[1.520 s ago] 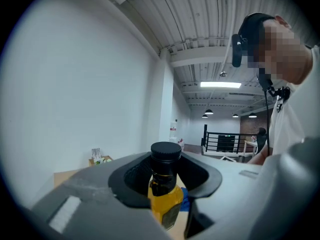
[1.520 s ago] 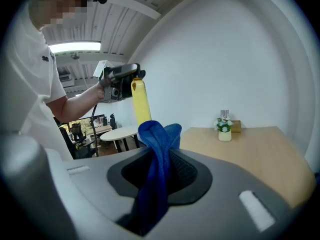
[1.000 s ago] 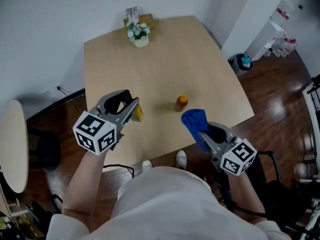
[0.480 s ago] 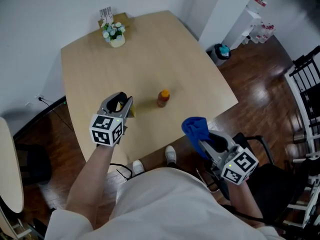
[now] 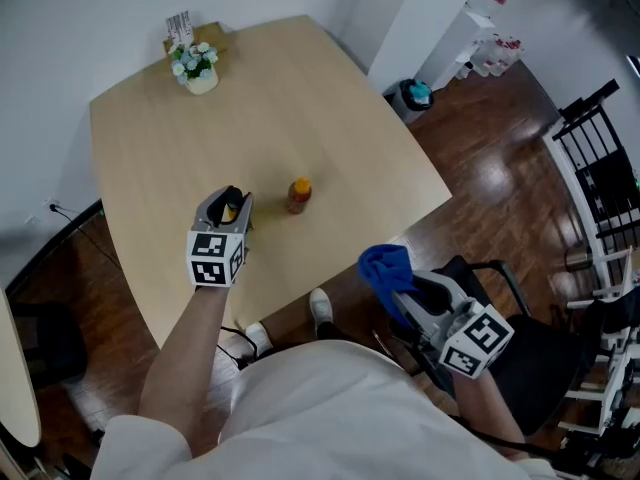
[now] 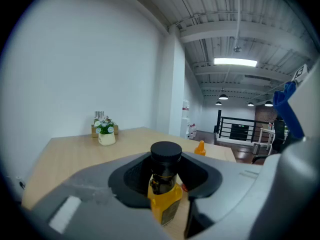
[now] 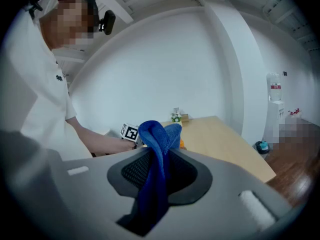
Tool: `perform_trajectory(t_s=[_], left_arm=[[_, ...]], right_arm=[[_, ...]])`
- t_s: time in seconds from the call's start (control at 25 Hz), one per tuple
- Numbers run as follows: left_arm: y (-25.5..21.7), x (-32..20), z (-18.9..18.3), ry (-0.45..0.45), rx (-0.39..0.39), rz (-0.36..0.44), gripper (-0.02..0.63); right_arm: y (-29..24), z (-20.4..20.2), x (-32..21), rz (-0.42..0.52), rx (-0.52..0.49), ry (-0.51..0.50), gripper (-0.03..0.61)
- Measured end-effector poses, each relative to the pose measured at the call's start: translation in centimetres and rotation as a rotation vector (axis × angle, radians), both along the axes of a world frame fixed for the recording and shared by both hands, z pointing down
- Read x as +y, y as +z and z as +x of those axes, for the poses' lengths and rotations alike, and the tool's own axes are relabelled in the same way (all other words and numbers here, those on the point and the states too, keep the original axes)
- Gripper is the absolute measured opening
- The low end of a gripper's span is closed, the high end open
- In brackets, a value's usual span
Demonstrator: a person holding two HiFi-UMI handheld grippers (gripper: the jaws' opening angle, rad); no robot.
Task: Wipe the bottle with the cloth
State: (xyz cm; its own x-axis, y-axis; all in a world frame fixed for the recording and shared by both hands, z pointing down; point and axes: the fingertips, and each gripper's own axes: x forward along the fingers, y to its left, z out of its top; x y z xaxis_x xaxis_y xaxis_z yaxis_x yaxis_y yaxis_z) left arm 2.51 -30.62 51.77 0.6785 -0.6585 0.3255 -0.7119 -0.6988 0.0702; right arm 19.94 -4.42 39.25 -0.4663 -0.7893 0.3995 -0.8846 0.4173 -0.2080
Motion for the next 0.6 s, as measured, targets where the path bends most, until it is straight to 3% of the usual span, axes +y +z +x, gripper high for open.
perform_trajectory(t_s=[0.6], left_arm=[[0.3, 1.8, 1.1, 0.011, 0.011, 0.091, 0.164]], right_arm=[[0.7, 0.4, -0.8, -0.036, -0.005, -0.027, 0.095]])
